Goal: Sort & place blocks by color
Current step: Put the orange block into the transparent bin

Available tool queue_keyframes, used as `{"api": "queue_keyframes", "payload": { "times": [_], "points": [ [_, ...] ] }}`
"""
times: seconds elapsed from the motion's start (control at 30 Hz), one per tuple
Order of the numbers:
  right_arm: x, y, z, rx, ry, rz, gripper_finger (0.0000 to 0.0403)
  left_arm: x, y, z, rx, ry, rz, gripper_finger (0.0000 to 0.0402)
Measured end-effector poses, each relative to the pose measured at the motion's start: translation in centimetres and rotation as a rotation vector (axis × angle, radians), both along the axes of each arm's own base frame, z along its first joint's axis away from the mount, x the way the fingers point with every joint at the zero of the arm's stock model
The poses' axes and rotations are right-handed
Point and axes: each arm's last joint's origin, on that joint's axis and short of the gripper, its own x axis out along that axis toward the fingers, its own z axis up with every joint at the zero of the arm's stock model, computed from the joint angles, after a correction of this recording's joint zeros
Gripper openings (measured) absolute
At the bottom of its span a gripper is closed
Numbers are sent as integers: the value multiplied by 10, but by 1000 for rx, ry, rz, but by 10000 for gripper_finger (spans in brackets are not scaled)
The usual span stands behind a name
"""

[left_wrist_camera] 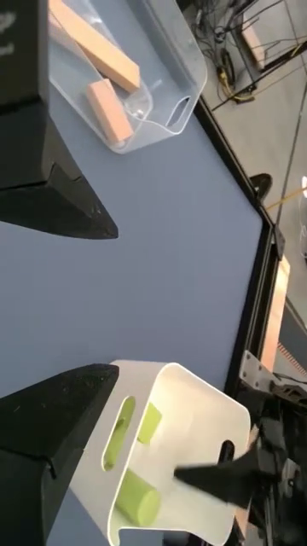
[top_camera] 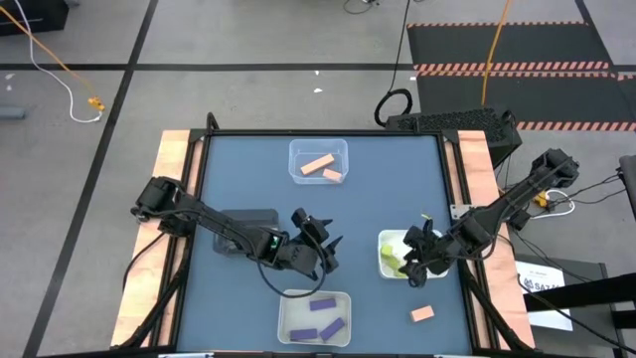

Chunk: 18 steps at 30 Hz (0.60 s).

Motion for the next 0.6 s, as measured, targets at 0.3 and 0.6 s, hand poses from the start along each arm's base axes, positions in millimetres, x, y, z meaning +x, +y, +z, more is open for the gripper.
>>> {"api": "queue_keyframes", "payload": {
  "times": [0.3,0.6],
  "points": [
    [27,29,47,184,-596,274,275,0,0,0,-12,-5,7,253],
    [32,40,78,91,-1042,463,267,0,-2,-1,-73,-7,-33,253]
  ]
}}
